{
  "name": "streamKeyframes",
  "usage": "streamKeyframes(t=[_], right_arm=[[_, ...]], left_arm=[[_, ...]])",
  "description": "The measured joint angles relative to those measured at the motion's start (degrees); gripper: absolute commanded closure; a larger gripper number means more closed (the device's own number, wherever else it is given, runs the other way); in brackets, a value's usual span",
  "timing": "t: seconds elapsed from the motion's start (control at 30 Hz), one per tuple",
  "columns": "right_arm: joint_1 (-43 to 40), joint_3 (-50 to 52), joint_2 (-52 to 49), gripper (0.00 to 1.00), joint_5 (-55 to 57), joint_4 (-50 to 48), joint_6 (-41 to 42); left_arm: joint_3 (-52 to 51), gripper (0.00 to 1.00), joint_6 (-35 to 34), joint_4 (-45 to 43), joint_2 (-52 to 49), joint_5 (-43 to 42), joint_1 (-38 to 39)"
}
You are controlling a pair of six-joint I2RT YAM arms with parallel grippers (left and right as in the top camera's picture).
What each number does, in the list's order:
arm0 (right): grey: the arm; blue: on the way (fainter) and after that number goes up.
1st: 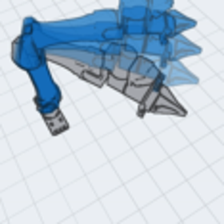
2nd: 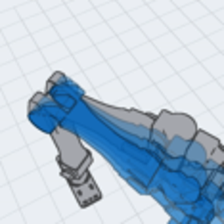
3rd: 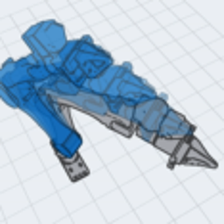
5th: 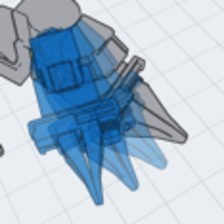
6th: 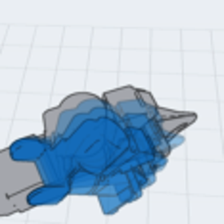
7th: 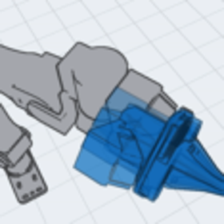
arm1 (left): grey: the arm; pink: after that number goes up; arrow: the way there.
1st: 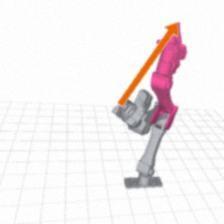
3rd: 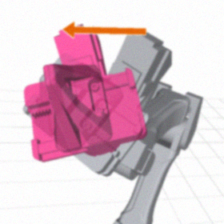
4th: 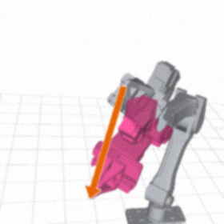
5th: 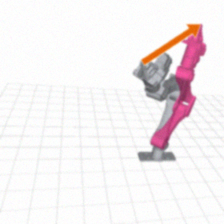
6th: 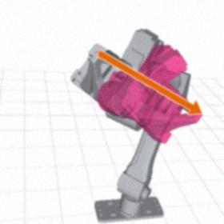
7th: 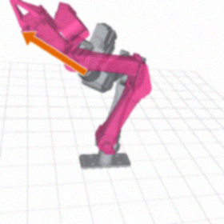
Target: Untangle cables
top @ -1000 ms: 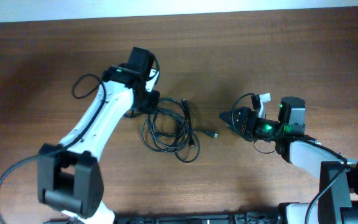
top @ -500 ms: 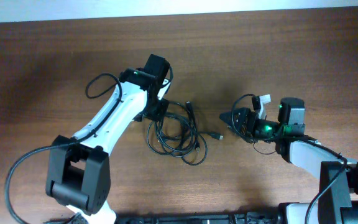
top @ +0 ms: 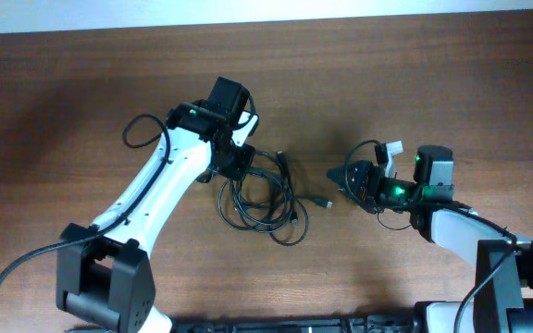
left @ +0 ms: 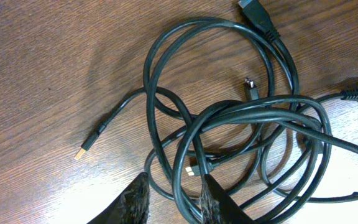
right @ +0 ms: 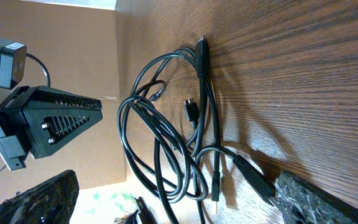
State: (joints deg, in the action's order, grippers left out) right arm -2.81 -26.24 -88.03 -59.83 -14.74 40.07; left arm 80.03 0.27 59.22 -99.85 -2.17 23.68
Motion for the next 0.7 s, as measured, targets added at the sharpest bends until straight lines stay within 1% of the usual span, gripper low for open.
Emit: streamKeyframes(t=[0.07,0.23,0.47,0.6,0.67,0.7], right_arm=[[0.0,0.0,0.0,0.01,0.0,0.0,0.02],[0.0,0.0,0.0,0.01,0.0,0.0,-0.02],[0.0,0.0,0.0,0.01,0.0,0.0,0.0],[0.0,0.0,0.0,0.01,0.0,0.0,0.0],[0.0,0.0,0.0,0.01,0.0,0.0,0.02],[0.0,0.0,0.0,0.01,0.0,0.0,0.0]], left_arm=[[-0.02,0.68,0.0,-0.22,0.0,-0.59,0.07],[-1.49,0.66,0.13,-2.71,0.0,-1.95,1.09],[-1.95,0.64,-0.55,-1.55,0.0,-2.36,1.86],[-1.95,0.54,-2.43,-1.62,0.0,-2.36,1.86],[-1.95,0.45,-2.93,-1.62,0.0,-2.36,1.86],[-1.92,0.45,-2.86,-1.6,0.0,-2.34,1.86]])
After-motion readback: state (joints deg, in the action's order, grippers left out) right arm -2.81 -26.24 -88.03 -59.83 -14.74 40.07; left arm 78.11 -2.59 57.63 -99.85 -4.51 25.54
